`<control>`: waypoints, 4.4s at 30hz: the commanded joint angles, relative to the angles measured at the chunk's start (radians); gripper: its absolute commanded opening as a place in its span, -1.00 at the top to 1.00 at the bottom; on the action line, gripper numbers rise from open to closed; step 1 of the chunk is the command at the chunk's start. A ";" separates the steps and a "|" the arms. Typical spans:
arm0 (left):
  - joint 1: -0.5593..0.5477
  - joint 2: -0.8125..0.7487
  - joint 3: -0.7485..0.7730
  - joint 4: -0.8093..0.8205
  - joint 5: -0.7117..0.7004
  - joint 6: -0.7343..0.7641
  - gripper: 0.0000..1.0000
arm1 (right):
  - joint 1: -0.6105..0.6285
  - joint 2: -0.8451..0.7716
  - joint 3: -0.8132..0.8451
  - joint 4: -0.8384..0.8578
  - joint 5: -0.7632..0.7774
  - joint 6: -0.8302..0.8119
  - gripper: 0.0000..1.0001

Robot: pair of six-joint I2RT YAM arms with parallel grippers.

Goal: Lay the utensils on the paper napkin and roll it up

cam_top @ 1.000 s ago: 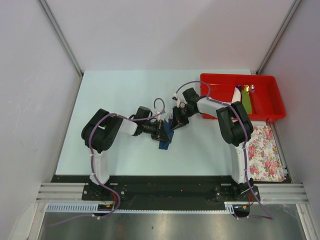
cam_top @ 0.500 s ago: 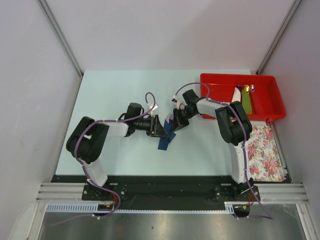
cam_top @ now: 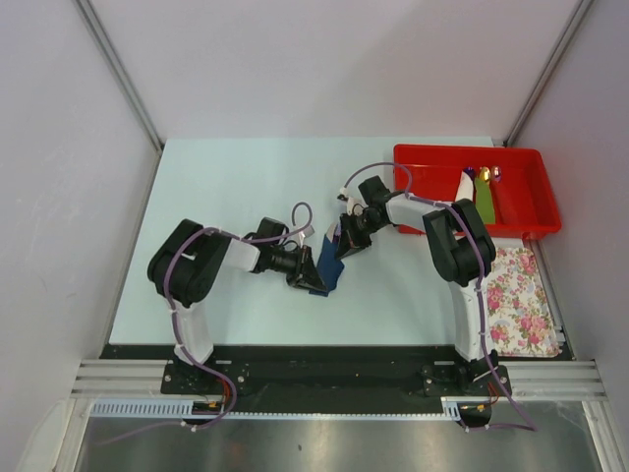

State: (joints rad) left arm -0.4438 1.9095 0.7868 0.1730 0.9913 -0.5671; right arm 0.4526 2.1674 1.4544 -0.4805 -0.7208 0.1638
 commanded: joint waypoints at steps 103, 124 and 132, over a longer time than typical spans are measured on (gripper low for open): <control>0.020 0.184 0.000 0.128 0.027 -0.045 0.80 | 0.058 0.058 0.015 -0.033 0.366 0.151 0.37; 0.126 -0.277 0.164 -0.111 -0.199 0.183 -0.15 | -0.009 -0.093 0.050 0.122 0.026 0.142 1.00; 0.283 -0.452 0.258 -0.265 -0.348 0.308 -0.99 | 0.003 -0.146 0.043 0.134 0.027 0.109 1.00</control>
State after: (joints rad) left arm -0.2066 1.5055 0.9874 0.0387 0.7528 -0.3767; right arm 0.4496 2.0991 1.4876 -0.3950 -0.6697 0.3080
